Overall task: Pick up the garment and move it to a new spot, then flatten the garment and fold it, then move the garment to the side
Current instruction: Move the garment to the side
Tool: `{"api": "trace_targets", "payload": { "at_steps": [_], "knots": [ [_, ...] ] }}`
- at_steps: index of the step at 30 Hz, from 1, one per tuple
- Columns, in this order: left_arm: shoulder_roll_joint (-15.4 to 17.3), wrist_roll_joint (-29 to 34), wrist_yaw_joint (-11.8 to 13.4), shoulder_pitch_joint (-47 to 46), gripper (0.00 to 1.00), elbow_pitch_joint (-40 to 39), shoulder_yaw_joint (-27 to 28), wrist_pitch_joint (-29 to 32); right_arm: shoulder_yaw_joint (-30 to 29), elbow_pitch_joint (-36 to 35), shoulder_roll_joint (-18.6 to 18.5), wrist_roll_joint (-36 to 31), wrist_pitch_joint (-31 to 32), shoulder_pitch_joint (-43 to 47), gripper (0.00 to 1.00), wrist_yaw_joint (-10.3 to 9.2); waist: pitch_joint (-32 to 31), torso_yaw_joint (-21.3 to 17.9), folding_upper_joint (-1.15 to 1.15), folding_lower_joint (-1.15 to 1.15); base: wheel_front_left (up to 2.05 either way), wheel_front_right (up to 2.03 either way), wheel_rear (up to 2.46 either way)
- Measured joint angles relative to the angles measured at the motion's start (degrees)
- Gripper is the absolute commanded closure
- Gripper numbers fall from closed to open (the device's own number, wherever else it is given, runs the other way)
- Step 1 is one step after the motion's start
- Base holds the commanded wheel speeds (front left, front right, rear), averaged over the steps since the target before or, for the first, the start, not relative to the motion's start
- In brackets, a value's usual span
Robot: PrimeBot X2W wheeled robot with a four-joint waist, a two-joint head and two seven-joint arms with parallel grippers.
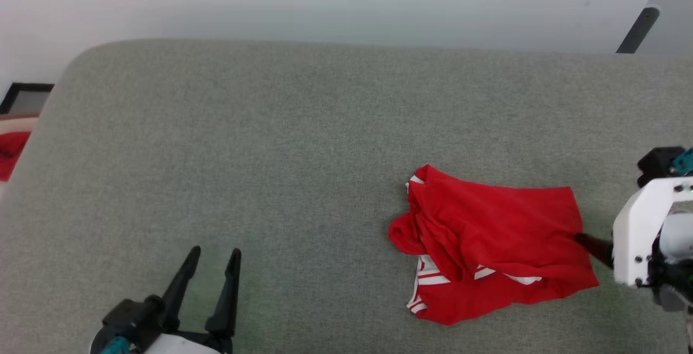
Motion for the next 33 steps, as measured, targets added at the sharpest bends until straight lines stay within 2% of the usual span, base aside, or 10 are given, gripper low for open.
{"api": "trace_targets", "payload": {
  "at_steps": [7,16,17,18,19,20,21,26,33],
  "knots": [
    [1.4,-0.9,0.0,-2.0,0.00,-0.2,-0.7,0.0,-4.5,2.7,3.1,-5.3,4.9,-2.5,0.00,0.00,2.5,0.6,0.00,0.00,0.00,0.00,0.00],
    [2.4,-1.8,0.0,-3.9,0.00,-0.5,-1.5,0.0,-6.7,5.9,6.4,-7.7,2.8,-3.0,0.00,0.00,6.4,1.7,0.00,0.00,0.00,0.00,0.00],
    [2.4,-1.9,0.0,-4.2,0.00,-0.5,-1.6,0.0,-6.8,6.1,6.6,-7.7,2.7,-3.0,0.06,0.00,6.7,1.9,0.00,0.00,0.00,0.00,0.00],
    [2.5,-1.9,0.0,-4.3,0.00,-0.5,-1.6,0.0,-6.7,6.2,6.5,-7.7,2.6,-2.8,0.50,0.00,7.0,2.0,0.00,0.00,0.00,0.00,0.00],
    [2.5,-1.9,0.0,-4.3,0.00,-0.4,-1.6,0.0,-6.7,6.0,6.5,-7.6,2.4,-2.6,0.63,-0.03,7.2,2.2,0.00,0.00,0.00,0.00,0.00],
    [2.5,-2.0,0.0,-4.3,0.00,-0.4,-1.6,0.0,-6.7,5.7,6.5,-7.6,1.8,-2.2,0.89,-0.04,7.4,2.4,0.00,0.00,0.00,0.00,0.00],
    [2.6,-2.0,0.0,-4.3,0.00,-0.3,-1.5,0.0,-6.7,5.5,6.4,-7.4,0.9,-1.9,1.00,-0.05,7.5,2.5,0.00,0.00,0.00,0.00,0.00],
    [2.6,-2.0,0.0,-4.3,0.00,-0.1,-0.8,0.0,-5.4,5.0,7.3,-5.5,-3.9,-0.7,1.00,-0.04,7.2,1.8,0.00,0.00,0.00,0.00,0.00],
    [3.1,-1.3,0.0,-4.3,0.00,-1.3,-0.9,0.0,-3.7,2.0,6.7,-0.8,-12.7,1.0,1.00,-0.03,6.5,-1.1,0.00,0.00,0.00,0.00,0.00]
  ]
}}
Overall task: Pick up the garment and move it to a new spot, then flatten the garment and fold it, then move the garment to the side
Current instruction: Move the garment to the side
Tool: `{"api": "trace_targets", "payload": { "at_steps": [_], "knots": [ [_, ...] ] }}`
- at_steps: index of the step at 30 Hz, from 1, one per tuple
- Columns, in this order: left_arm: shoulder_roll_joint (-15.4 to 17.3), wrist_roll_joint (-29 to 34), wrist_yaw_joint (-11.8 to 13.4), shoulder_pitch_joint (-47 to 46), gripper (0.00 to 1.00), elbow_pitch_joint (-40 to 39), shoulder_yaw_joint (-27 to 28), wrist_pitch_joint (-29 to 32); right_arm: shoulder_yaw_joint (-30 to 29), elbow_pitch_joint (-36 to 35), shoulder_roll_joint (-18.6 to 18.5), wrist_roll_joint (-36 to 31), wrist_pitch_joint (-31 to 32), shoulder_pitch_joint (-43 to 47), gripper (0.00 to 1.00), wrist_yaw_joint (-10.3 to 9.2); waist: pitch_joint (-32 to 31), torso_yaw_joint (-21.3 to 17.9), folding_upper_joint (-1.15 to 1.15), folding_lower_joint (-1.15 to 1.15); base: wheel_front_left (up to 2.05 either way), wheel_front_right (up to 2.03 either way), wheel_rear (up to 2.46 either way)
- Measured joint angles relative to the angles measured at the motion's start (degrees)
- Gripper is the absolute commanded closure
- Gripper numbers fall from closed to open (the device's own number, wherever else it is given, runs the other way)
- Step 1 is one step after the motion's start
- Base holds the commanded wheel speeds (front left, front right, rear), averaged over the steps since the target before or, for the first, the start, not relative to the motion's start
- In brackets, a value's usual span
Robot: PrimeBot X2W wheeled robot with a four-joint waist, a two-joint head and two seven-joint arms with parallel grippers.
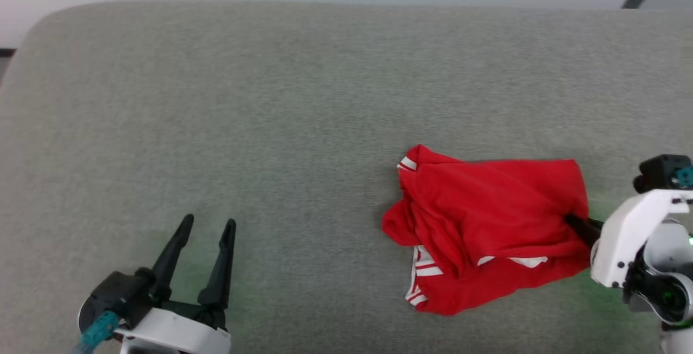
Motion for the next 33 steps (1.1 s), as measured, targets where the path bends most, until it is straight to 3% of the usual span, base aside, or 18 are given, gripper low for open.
{"api": "trace_targets", "payload": {
  "at_steps": [7,15,22,33],
  "knots": [
    [1.5,1.0,0.0,-2.9,0.00,-1.6,-3.0,0.0,-4.2,-2.7,-1.8,1.4,-6.2,3.0,1.00,0.00,0.0,-4.7,0.00,0.00,0.00,0.00,0.00],
    [3.6,1.0,0.0,-5.5,0.00,-3.9,-3.9,0.0,-9.7,-3.4,-1.0,1.6,-10.1,3.3,1.00,0.00,0.9,-11.0,0.00,0.00,0.00,0.00,0.00],
    [5.8,2.0,0.0,-7.9,0.00,-6.2,-2.9,0.0,-14.7,1.3,-2.9,-1.6,-14.9,-2.7,1.00,0.00,2.9,-15.4,0.00,0.00,0.00,0.00,0.00],
    [11.2,4.0,0.0,-11.6,0.00,-12.1,-4.0,0.0,-17.0,8.2,-5.4,-8.3,-21.0,-12.8,1.00,0.01,9.3,-17.7,0.00,0.00,0.00,0.00,0.00]
  ]
}}
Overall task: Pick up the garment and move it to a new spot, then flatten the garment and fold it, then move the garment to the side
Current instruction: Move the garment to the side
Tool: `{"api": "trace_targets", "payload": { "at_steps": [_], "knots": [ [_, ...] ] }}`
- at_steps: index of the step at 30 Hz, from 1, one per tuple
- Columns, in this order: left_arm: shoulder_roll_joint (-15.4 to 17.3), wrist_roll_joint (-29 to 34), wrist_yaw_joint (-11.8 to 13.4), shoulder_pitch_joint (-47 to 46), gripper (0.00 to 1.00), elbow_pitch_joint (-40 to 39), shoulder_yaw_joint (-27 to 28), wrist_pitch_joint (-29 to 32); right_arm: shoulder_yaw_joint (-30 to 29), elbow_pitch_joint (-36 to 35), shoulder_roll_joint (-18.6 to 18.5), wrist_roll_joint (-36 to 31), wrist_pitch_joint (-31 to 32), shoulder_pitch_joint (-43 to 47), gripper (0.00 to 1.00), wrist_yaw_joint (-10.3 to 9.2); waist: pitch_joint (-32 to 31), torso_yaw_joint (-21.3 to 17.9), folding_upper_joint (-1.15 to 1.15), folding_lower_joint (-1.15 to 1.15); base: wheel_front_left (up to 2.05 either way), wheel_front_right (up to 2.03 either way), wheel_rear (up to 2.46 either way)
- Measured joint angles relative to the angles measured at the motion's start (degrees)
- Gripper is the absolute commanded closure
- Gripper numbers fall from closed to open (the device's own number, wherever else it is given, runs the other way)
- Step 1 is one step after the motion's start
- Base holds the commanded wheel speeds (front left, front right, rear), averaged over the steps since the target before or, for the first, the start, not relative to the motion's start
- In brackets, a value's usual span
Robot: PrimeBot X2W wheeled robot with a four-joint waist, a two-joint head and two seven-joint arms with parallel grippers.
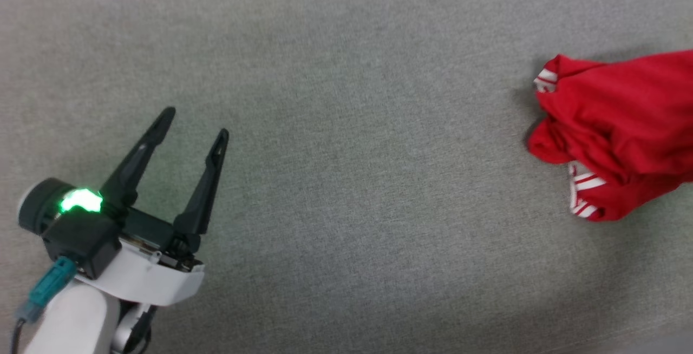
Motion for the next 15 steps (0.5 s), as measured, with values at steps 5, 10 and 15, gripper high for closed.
{"api": "trace_targets", "payload": {
  "at_steps": [5,10,15],
  "knots": [
    [1.9,0.8,0.0,-0.6,0.00,-1.9,0.5,0.0,0.7,5.2,-1.7,-3.5,-3.1,-4.6,1.00,0.00,2.9,-0.1,0.00,0.00,0.00,0.00,0.00],
    [3.3,2.2,0.0,-1.0,0.00,-4.1,0.4,0.0,0.6,11.1,-2.5,-7.0,-6.3,-8.1,1.00,0.01,5.2,-0.1,0.00,0.00,0.00,0.00,0.00],
    [4.2,2.1,0.0,-1.2,0.00,-5.6,-0.5,0.0,1.3,16.8,-2.5,-9.1,-9.3,-10.4,1.00,0.00,6.6,-0.3,0.00,0.00,0.00,0.00,0.00]
  ]
}}
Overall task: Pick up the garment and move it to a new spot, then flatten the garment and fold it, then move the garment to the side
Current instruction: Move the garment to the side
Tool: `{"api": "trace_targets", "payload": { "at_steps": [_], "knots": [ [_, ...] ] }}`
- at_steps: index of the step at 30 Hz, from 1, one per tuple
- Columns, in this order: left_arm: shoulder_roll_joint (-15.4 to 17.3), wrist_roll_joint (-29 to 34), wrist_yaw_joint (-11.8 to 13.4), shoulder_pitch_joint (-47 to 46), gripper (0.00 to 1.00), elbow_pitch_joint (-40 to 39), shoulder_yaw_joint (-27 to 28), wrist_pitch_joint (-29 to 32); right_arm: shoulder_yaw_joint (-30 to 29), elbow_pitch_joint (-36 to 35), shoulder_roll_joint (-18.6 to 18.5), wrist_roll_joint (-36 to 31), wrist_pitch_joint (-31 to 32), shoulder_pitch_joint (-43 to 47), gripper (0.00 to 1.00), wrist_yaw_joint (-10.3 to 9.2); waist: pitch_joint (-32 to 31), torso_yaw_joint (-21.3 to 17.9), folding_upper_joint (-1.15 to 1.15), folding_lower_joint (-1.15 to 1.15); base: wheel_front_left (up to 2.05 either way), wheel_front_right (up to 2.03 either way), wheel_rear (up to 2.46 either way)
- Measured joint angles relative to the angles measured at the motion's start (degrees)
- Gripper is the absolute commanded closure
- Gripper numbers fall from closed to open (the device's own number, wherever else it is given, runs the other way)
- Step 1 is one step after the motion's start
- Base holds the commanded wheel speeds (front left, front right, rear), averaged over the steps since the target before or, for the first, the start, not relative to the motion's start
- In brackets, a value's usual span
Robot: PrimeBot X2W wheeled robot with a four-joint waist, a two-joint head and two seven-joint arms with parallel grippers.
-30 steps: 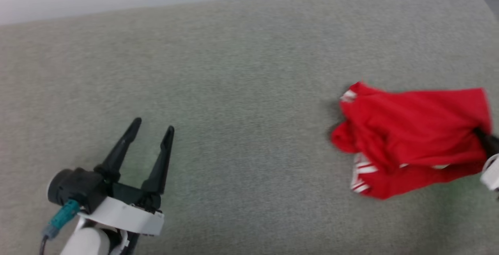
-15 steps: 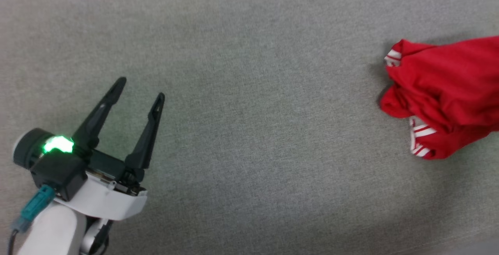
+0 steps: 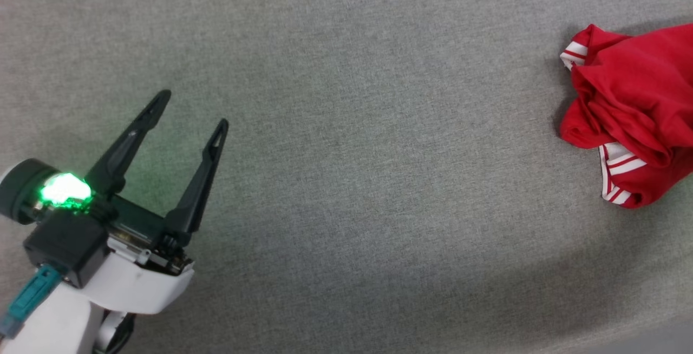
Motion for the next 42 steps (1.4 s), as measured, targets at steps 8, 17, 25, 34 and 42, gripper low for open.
{"api": "trace_targets", "payload": {
  "at_steps": [8,17,25,34,42],
  "knots": [
    [2.1,-0.2,0.0,-0.1,0.00,-0.6,0.5,0.0,1.3,8.4,-0.1,-3.4,-5.1,-3.7,1.00,0.01,1.9,-0.3,0.00,0.00,0.00,0.00,0.00],
    [1.1,-0.2,0.0,-0.1,0.00,0.3,0.8,0.0,2.1,15.9,-1.2,-4.7,-9.2,-6.9,0.28,0.01,1.4,0.2,0.00,0.00,0.00,0.00,0.00],
    [-3.4,0.3,0.0,0.2,0.00,4.4,0.6,0.0,5.2,17.1,-4.9,-4.1,-12.7,-6.7,0.00,0.01,-2.4,1.6,0.00,0.00,0.00,0.00,0.00],
    [-9.9,0.5,0.0,4.5,0.00,10.9,3.4,0.0,17.8,7.9,-4.2,4.6,-11.7,0.5,0.00,0.01,-9.7,5.1,0.00,0.00,0.00,0.00,0.00],
    [-13.8,0.8,0.0,8.7,0.00,16.5,5.8,0.0,26.9,-3.8,-3.0,11.0,-10.0,10.2,0.00,0.01,-16.3,9.5,0.00,0.00,0.00,0.00,0.00]
  ]
}}
